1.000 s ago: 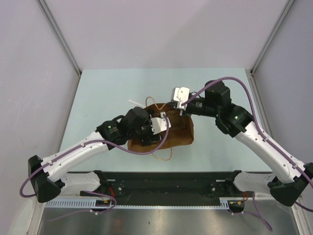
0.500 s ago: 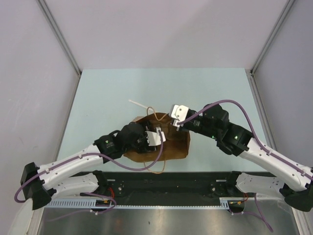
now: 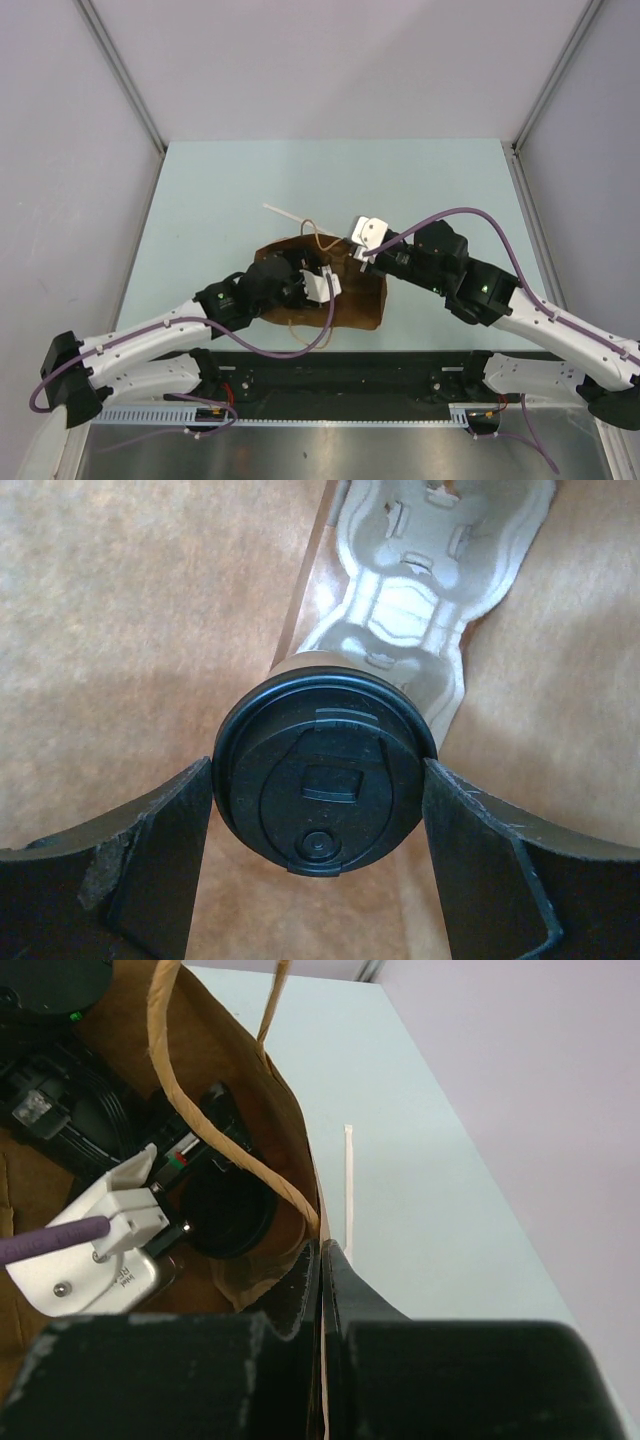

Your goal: Pack the takeout coffee

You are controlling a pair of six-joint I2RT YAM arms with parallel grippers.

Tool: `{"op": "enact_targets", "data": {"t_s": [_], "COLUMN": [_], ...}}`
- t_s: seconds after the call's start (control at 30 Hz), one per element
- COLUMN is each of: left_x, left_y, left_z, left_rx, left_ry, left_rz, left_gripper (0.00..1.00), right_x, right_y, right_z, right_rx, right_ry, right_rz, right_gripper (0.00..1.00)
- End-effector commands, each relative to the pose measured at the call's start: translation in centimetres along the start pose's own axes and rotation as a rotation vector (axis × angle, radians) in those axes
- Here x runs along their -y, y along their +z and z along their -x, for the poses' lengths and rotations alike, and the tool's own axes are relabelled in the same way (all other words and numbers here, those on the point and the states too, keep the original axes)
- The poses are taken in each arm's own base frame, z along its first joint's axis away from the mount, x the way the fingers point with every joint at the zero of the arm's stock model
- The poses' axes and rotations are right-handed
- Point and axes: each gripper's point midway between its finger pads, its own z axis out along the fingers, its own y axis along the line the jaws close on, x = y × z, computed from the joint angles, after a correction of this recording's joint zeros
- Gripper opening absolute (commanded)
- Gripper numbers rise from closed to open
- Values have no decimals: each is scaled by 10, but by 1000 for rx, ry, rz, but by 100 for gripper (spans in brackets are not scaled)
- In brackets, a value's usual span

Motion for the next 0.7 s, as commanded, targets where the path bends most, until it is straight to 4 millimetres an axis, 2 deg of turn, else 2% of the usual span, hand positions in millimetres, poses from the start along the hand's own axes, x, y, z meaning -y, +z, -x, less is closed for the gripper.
{"op": "enact_targets", "data": {"t_s": [0.0, 0.13, 0.33, 0.67], "left_x": [-3, 6, 20, 1], "left_y": [4, 7, 12, 30], "left_z": [10, 12, 2, -9], "left_rx": [46, 66, 40, 3], "left_ry": [42, 69, 69, 54], "left_rz": [10, -40, -131, -152], "left_gripper": [0, 0, 0, 0], "right_x": [7, 7, 7, 1], "right_y": [-5, -4, -5, -3], "right_z": [28, 30, 34, 32], "right_rx": [104, 112, 128, 138], "right_ry": [43, 44, 31, 35], "right_rz": [-27, -26, -19, 24], "right_gripper": [0, 0, 0, 0]}}
